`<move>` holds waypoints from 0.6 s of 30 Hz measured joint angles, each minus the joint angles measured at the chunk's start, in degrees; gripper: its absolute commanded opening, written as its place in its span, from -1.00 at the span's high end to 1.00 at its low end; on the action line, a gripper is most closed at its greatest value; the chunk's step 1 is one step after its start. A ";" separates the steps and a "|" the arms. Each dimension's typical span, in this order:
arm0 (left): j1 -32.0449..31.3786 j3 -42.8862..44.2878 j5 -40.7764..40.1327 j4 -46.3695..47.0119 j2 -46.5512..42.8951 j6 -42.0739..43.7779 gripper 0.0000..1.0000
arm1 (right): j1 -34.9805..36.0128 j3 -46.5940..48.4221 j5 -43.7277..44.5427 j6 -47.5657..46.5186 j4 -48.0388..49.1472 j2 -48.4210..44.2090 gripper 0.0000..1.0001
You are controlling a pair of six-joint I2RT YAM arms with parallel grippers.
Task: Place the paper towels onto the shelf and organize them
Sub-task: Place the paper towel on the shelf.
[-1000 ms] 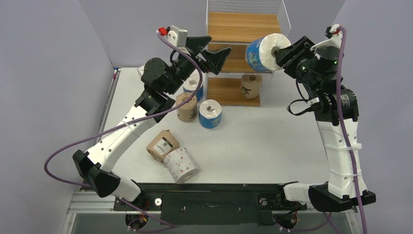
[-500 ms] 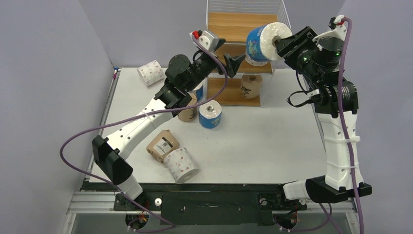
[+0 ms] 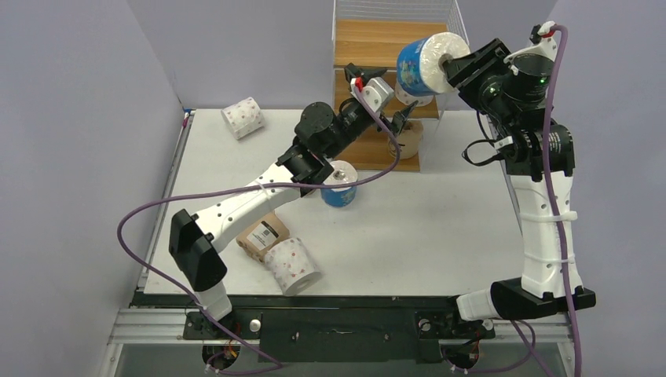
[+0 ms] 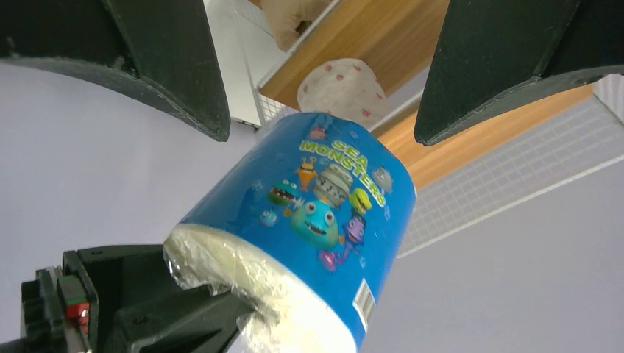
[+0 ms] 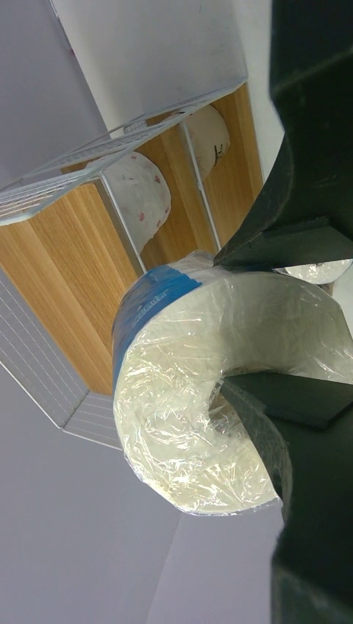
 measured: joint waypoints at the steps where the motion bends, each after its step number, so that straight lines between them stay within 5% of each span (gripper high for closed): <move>1: 0.00 0.00 0.00 1.09 0.04 0.85 -0.93 | -0.02 0.04 -0.02 0.22 0.13 0.11 0.38; 18: -1.77 -0.63 -0.09 14.93 7.06 13.79 -0.93 | -0.07 -0.04 -0.87 2.64 2.23 1.73 0.34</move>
